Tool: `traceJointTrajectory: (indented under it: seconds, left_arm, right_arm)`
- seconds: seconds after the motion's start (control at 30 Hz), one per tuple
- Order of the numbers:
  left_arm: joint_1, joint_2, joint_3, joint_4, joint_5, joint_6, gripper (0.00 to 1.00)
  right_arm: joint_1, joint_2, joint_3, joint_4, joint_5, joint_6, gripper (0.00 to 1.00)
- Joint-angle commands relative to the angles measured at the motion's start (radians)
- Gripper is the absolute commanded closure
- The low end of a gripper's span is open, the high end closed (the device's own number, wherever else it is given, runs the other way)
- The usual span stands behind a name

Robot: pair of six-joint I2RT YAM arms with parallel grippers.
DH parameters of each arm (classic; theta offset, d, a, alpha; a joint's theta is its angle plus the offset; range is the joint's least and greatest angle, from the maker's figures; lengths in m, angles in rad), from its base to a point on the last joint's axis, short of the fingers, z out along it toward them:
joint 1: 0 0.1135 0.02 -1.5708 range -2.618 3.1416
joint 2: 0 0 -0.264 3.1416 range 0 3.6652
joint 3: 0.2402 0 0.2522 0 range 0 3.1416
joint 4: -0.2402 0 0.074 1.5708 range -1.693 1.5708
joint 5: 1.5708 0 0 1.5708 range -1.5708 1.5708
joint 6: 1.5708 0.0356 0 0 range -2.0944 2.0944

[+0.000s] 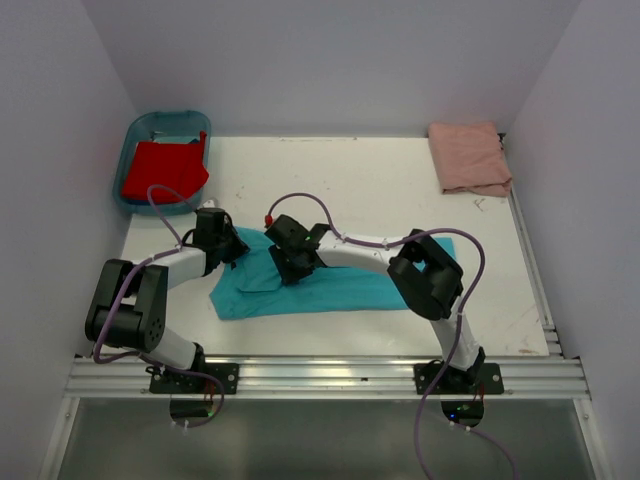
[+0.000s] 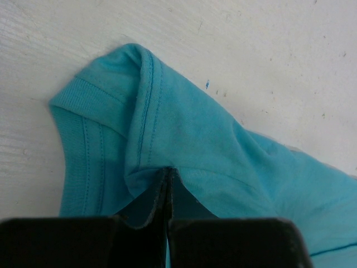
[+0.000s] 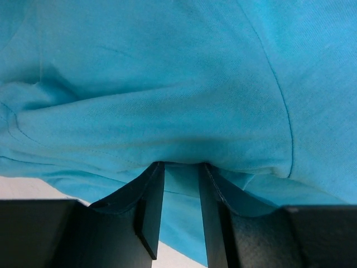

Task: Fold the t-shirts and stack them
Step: Fold the tshirt

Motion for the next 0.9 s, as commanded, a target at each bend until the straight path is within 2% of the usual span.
traceJointTrajectory:
  seconds: [0.0,0.2,0.33,0.47,0.87]
  left_arm:
    - [0.006,0.0,-0.006,0.042,0.009,0.003,1.0]
    - [0.006,-0.006,-0.005,0.041,0.009,0.005,1.0]
    - [0.006,-0.003,-0.003,0.039,0.007,0.006,1.0]
    - [0.006,0.0,-0.003,0.042,0.012,0.005,1.0]
    - [0.006,0.006,0.006,0.031,0.004,0.015,1.0]
  right_arm:
    - [0.012,0.012,0.049,-0.014,0.022,0.002,0.65]
    - [0.014,0.029,0.066,-0.017,0.031,0.002,0.68]
    - [0.015,0.024,0.066,-0.018,0.043,0.005,0.82]
    - [0.02,0.007,0.063,-0.024,0.06,0.002,0.9]
    - [0.031,-0.077,0.036,-0.061,0.109,-0.017,0.96]
